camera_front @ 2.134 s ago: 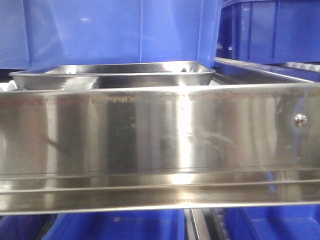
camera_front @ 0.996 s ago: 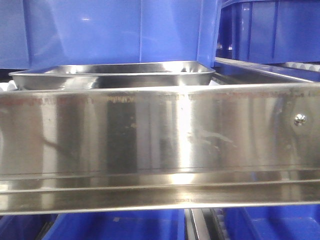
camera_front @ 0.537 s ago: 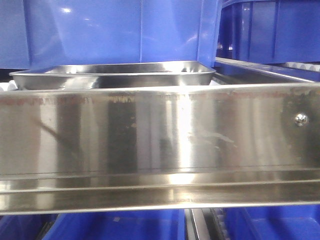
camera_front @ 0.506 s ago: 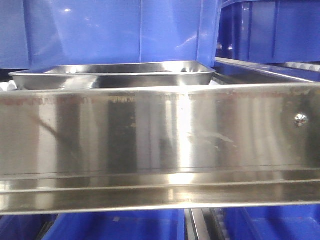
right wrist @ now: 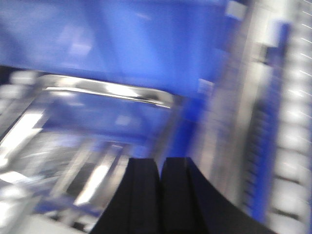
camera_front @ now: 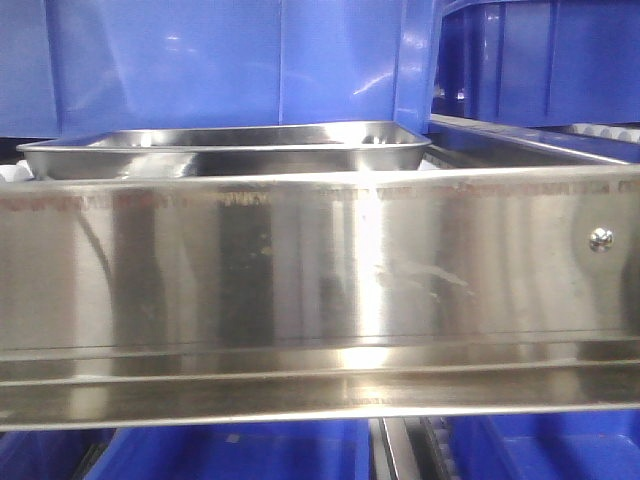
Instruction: Stack silver trays without gaps
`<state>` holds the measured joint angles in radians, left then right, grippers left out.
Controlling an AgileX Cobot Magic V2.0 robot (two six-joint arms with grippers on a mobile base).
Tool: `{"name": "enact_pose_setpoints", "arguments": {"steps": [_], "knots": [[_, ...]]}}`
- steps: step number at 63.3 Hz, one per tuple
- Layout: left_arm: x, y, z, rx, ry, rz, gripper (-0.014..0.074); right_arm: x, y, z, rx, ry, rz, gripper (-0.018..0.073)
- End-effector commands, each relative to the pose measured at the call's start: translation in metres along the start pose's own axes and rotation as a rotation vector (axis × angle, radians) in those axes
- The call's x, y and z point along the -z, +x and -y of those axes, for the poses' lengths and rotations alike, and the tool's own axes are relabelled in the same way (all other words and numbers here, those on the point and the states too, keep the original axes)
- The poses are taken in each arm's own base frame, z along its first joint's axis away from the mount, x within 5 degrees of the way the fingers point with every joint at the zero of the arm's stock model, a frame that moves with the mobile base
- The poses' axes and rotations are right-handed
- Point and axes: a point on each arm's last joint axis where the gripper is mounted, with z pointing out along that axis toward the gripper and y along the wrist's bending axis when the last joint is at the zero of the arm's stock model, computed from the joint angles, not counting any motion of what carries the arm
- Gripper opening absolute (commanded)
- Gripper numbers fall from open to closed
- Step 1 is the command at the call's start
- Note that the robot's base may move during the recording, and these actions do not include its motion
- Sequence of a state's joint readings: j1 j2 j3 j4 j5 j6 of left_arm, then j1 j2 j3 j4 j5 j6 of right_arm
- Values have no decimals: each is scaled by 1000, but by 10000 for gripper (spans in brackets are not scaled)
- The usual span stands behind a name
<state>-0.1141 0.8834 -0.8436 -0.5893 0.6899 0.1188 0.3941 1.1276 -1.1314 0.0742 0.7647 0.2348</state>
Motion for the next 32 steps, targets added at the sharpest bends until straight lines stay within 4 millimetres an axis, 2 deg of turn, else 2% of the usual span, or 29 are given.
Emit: {"name": "enact_pose_setpoints", "arguments": {"steps": [1, 12, 21, 32], "knots": [[0, -3, 7, -46, 21, 39, -9, -5, -3, -5, -4, 55, 33, -52], [-4, -9, 14, -81, 44, 113, -9, -32, 8, -26, 78, 98, -39, -52], [-23, -7, 11, -96, 25, 55, -9, -55, 19, -43, 123, 109, -90, -52], [-36, -6, 6, -113, -9, 18, -4, -61, 18, -49, 138, 77, -63, -52]]}}
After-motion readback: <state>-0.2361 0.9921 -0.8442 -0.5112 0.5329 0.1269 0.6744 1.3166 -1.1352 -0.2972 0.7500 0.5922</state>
